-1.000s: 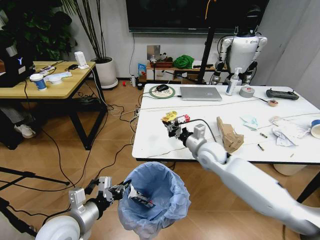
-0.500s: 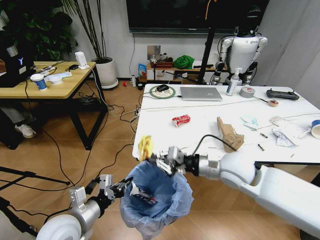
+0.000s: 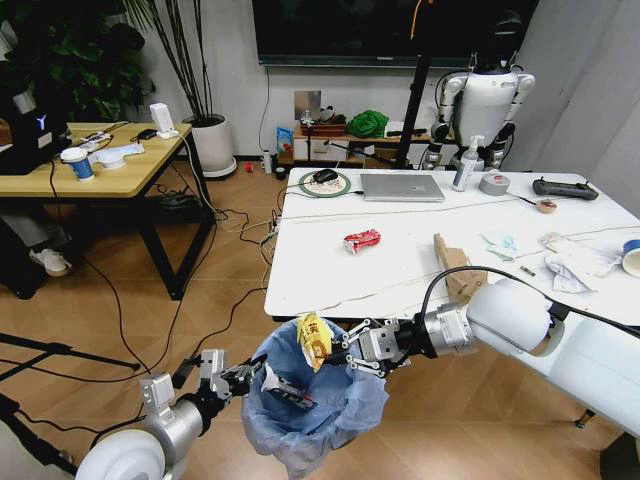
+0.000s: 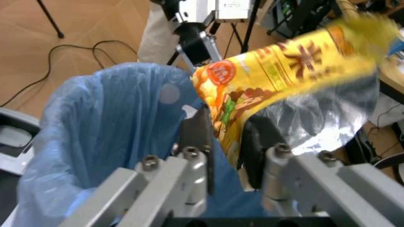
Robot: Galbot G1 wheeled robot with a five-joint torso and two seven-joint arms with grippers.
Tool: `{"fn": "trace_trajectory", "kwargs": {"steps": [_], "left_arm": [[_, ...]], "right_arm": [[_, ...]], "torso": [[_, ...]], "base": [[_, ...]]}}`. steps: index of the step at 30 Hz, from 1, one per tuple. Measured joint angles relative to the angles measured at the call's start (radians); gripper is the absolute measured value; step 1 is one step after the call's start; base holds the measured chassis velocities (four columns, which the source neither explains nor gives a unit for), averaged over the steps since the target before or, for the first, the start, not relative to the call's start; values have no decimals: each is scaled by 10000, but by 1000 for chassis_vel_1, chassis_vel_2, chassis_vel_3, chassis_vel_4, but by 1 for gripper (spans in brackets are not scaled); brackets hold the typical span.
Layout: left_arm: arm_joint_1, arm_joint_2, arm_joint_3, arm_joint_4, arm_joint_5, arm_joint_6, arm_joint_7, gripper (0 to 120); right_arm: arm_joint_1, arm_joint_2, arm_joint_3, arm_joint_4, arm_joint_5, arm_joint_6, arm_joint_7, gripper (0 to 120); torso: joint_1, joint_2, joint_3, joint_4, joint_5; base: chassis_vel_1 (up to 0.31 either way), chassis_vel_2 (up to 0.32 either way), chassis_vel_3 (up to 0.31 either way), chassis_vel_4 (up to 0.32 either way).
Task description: Pick up the trash bin and place the trash from the table into it.
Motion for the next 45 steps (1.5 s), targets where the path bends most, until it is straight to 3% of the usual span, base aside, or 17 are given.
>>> {"fn": "trace_trajectory", "kwargs": {"steps": [2, 6, 8, 12, 19, 21, 23, 26, 29, 32, 34, 35, 41, 45], "left_arm": [[-4, -6, 0, 16, -1, 1, 0, 0], [-9, -13, 1, 17, -1, 2, 1, 0], [-11, -23, 3, 25, -1, 3, 4, 0], [-19, -17, 5, 29, -1, 3, 9, 0], [64, -45, -5, 146, 154, 5, 77, 0], [131, -90, -9, 143, 215, 5, 103, 0], [143, -95, -15, 125, 219, 5, 106, 0], [203, -84, -112, 66, 228, 5, 112, 0], [222, -77, -148, 55, 230, 5, 113, 0], [264, -78, -244, 21, 231, -2, 120, 0], [330, -95, -329, 9, 237, -13, 133, 0], [330, -95, -329, 9, 237, -13, 133, 0], [344, -112, -359, -6, 241, -34, 158, 0], [317, -96, -359, -2, 226, -39, 162, 0]], "right_arm": [[-65, 75, -4, -131, -76, 60, 87, 28], [-96, 103, -9, -180, -99, 89, 109, 34], [-150, 86, -3, -191, -99, 114, 129, 48], [-226, 49, 80, -195, -78, 157, 142, 61], [-302, 428, 517, -799, 990, 236, 831, 86], [-226, 855, 512, -1240, 1791, 12, 1837, 97], [-186, 1032, 495, -1385, 2081, -96, 2294, 98], [46, 1876, 354, -1990, 3234, -499, 4446, 100], [122, 2190, 302, -2222, 3509, -594, 5113, 100], [319, 2926, 106, -2845, 3835, -773, 6896, 100], [476, 3850, -144, -3913, 3914, -1354, 9577, 100], [476, 3850, -144, -3913, 3914, -1354, 9577, 100], [546, 4761, -415, -4746, 4076, -2495, 12811, 100], [626, 5218, -491, -4870, 4753, -2901, 13878, 100]], "torso": [[0, 0, 0, 1, 0], [0, 0, 0, 1, 0], [0, 0, 0, 1, 0], [1, 0, 0, 0, 0], [0, 0, 0, 0, -1], [1, 0, 0, 0, -1], [2, 0, 0, -1, -3], [2, 0, 1, -1, -2], [2, -1, 1, 1, -2], [2, 0, 1, 2, -4], [2, -1, 2, 2, -3], [2, -1, 2, 2, -3], [2, -1, 2, -1, -5], [2, -1, 1, -1, -6]], "base": [[0, 0, 0, 0], [0, 0, 0, 0], [0, 0, 0, 0], [0, 0, 0, 0], [0, 0, 0, 0], [0, 0, 0, 0], [0, 0, 0, 0], [0, 0, 0, 0], [0, 0, 0, 0], [0, 0, 0, 0], [0, 0, 0, 0], [0, 0, 0, 0], [0, 0, 0, 0], [0, 0, 0, 0]]}}
